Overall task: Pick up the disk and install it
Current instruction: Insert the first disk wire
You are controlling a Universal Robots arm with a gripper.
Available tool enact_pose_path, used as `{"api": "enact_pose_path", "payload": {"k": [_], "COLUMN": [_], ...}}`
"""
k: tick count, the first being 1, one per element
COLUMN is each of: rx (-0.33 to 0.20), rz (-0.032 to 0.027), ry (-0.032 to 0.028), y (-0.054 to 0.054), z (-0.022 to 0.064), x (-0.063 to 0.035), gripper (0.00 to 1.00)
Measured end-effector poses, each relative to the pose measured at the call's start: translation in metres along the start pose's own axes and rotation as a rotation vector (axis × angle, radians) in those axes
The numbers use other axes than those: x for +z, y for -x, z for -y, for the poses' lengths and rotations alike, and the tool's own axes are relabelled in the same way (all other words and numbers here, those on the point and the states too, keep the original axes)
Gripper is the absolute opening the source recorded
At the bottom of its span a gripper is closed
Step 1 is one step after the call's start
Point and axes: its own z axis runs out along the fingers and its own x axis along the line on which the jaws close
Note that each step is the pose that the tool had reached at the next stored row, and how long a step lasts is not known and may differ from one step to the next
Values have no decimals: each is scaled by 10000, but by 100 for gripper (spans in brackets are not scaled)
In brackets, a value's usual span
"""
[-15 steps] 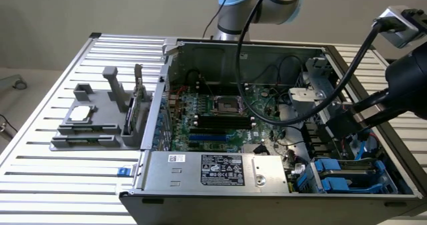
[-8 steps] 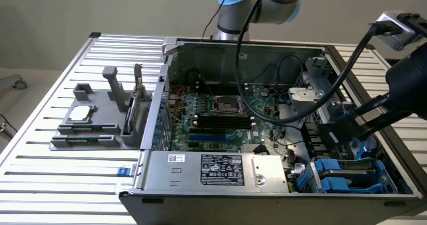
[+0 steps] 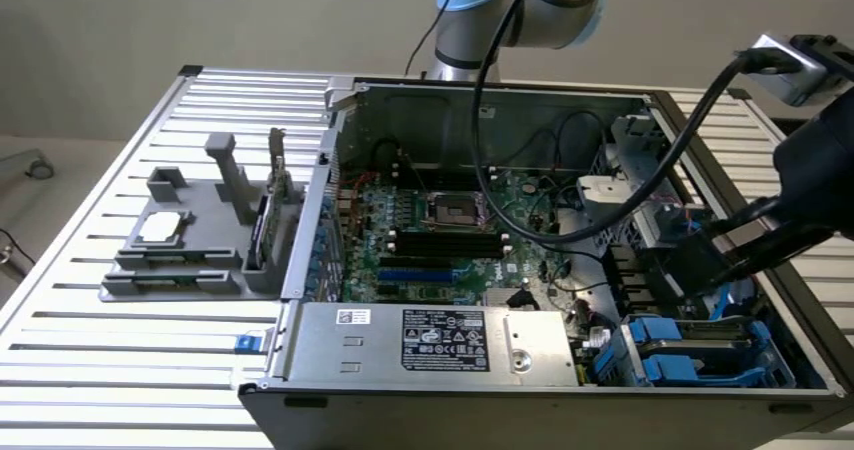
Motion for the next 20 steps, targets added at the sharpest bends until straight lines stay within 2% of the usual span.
{"api": "enact_pose_path", "payload": {"k": [4,17,20], "rx": [423,1413,1592], "rz": [88,350,426], "ry": [-17,109,147], "y": [1,25,33], "z": [1,38,43], "x": [1,135,143], "gripper": [42,42,42]}}
